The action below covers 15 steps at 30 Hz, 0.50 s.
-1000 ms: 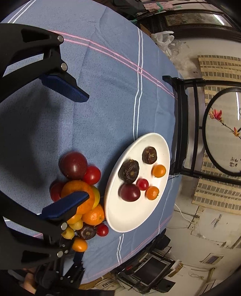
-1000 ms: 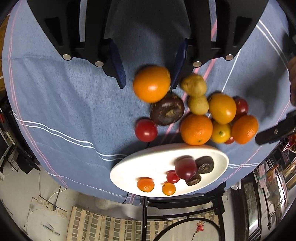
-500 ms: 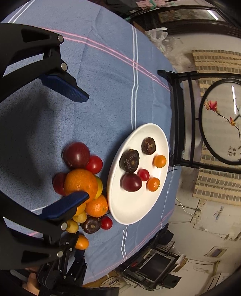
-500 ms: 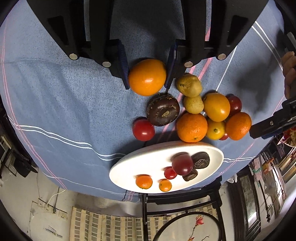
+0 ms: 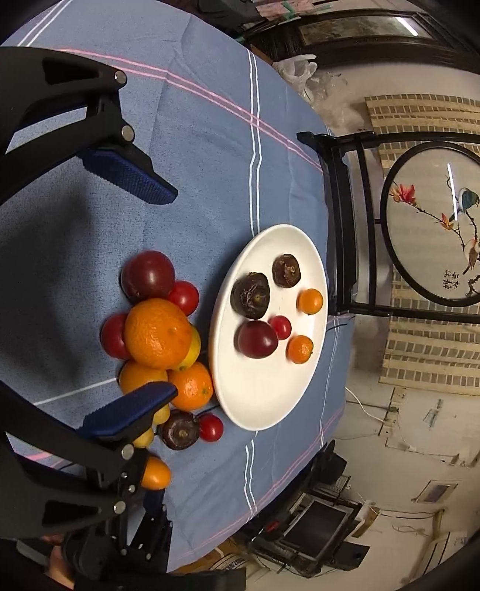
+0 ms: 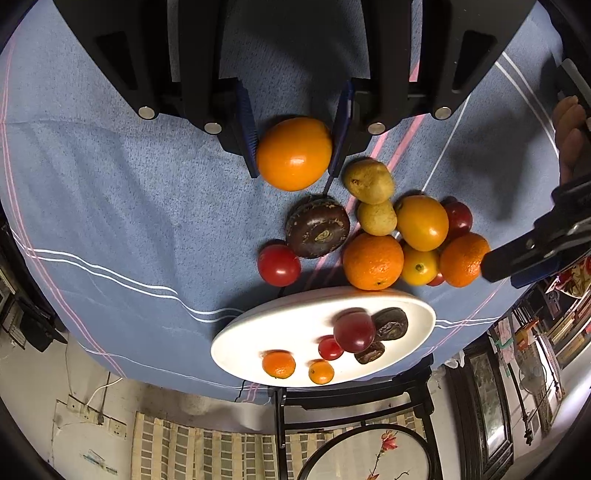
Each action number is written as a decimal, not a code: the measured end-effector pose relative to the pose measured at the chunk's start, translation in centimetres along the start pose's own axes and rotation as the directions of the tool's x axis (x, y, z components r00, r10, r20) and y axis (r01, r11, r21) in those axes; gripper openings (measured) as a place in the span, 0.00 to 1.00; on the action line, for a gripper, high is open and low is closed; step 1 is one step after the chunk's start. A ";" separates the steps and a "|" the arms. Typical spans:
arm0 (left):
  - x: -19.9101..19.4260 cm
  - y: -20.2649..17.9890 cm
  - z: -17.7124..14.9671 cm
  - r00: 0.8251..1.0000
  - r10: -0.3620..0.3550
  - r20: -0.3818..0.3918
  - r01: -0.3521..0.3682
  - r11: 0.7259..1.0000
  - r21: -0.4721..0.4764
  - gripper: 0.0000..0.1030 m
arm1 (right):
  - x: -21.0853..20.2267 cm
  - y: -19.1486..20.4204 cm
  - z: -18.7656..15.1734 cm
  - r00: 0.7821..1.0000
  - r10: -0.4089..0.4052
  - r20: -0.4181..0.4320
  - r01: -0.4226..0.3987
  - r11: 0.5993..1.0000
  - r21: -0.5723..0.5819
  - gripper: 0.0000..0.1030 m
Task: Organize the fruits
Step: 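Grasp an orange tomato with the right tool while the left tool grasps a mandarin orange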
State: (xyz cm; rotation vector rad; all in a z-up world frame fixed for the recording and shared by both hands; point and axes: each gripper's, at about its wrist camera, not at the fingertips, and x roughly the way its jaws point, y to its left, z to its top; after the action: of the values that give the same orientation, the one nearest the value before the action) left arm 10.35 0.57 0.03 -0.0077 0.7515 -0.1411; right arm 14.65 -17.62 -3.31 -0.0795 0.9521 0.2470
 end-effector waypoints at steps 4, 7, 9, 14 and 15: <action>1.0 -1.1 0.2 0.999 -0.010 -0.036 0.012 0.999 0.047 0.68 | 0.0 0.0 -0.1 1.000 0.003 -0.002 -0.003 1.000 0.000 0.37; 2.3 -1.9 0.3 0.998 -0.004 -0.067 0.009 0.997 0.073 0.60 | 0.0 0.0 -0.1 1.000 0.002 -0.002 -0.002 1.000 -0.002 0.37; 2.7 -2.7 0.2 0.998 0.032 -0.060 -0.025 0.993 0.116 0.58 | 0.0 0.0 -0.1 1.000 0.003 -0.002 -0.003 1.000 -0.003 0.37; 2.6 -3.6 -0.1 0.998 0.033 -0.057 -0.023 0.985 0.168 0.40 | 0.0 0.0 -0.1 1.000 0.004 -0.002 -0.004 1.000 -0.001 0.37; 2.5 -3.5 0.0 0.998 0.032 -0.057 -0.023 0.986 0.162 0.40 | 0.0 0.0 -0.1 1.000 0.005 -0.001 -0.005 1.000 0.001 0.37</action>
State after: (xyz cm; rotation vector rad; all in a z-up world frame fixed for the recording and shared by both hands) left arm 11.71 -3.20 -1.49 0.1618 0.7977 -0.1761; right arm 14.55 -17.61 -3.36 -0.0764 0.9537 0.2514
